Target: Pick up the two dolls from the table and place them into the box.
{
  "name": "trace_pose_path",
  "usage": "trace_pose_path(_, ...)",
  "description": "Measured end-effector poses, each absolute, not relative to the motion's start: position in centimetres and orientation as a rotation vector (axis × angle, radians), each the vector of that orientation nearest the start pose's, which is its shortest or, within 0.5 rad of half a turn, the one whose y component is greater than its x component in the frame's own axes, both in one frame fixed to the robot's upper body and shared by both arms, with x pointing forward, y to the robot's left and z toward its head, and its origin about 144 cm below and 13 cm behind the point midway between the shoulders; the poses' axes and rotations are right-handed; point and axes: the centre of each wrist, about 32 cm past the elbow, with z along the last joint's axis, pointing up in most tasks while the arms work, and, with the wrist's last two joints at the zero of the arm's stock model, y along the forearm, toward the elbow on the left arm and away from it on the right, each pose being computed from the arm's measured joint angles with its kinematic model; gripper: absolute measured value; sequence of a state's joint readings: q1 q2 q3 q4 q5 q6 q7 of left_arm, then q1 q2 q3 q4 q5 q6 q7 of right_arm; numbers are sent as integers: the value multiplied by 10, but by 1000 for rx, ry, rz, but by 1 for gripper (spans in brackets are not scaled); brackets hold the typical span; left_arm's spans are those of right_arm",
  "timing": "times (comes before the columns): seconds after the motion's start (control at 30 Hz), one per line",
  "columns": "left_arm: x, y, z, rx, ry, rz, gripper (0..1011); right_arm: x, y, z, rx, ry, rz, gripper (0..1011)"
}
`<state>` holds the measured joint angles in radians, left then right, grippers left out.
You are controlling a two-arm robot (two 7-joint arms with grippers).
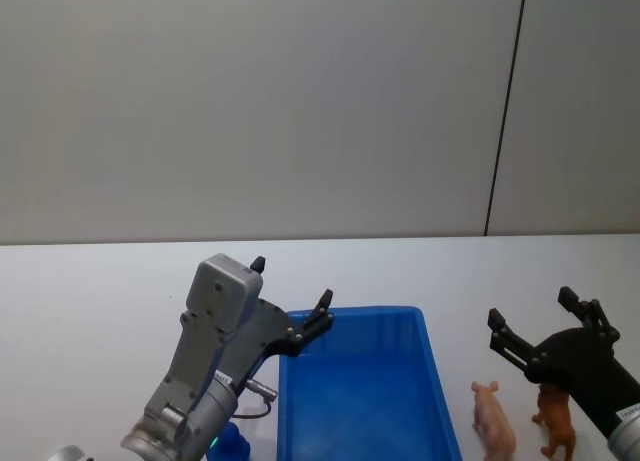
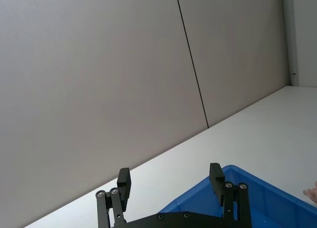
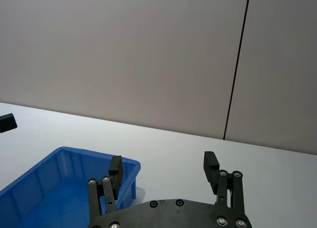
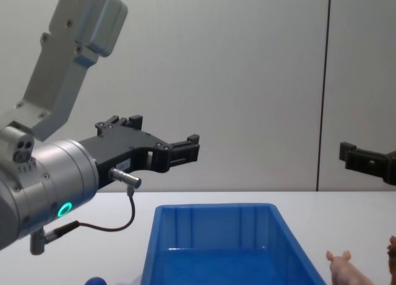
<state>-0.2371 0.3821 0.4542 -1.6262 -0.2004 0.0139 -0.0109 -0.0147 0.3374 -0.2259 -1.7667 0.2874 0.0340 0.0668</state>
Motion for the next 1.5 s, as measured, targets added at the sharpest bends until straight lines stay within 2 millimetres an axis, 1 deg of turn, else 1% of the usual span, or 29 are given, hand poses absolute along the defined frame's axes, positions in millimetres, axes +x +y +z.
trace_pose_path(0.83, 492, 198, 1204, 61, -268, 1124, 1001, 443, -237, 1189, 24, -73, -1233, 1001)
trace_pose_path(1.17, 492, 198, 1204, 61, -268, 1124, 1001, 440, -237, 1187, -11, -54, -1289, 1001)
trace_pose_path(1.5, 492, 198, 1204, 61, -268, 1124, 1001, 431, -236, 1181, -68, -14, -1367, 1001)
